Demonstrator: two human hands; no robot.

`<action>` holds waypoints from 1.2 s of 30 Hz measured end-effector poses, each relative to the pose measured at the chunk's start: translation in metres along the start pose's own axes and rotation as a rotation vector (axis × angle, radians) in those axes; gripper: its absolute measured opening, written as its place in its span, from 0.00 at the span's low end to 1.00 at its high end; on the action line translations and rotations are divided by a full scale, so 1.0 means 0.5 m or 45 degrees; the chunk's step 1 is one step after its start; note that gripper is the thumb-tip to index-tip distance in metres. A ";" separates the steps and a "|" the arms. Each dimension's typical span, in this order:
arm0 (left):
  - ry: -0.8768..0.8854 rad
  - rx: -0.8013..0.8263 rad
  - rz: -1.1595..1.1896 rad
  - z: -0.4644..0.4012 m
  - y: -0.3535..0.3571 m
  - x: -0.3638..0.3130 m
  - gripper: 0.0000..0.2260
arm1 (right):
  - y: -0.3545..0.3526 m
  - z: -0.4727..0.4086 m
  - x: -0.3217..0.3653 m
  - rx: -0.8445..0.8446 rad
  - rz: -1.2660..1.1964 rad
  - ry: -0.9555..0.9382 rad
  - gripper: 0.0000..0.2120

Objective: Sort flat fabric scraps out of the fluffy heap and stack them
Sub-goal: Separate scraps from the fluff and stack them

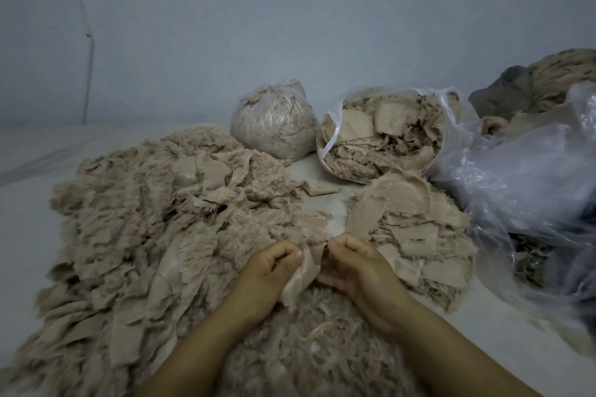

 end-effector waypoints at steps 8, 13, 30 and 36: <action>0.030 0.154 0.069 0.008 0.015 -0.010 0.08 | 0.002 0.003 0.006 0.077 0.330 -0.159 0.13; 0.140 0.077 -0.059 -0.002 -0.007 -0.015 0.11 | -0.002 0.004 0.027 0.108 0.396 -0.307 0.13; 0.049 -0.212 -0.052 -0.014 -0.053 -0.012 0.10 | -0.032 0.001 0.046 -0.251 0.270 -0.317 0.07; -0.126 -0.040 0.045 0.010 0.014 0.009 0.05 | -0.006 0.007 0.032 -0.191 0.013 -0.249 0.06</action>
Point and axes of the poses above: each hand's wrist, its own z-axis away from the middle knuckle, its own y-axis out of the palm, x = y × z, the point moved 7 cm from there along -z, towards the middle knuckle, and after that the axes turned 12 degrees about -x, right-handed, at the moved point
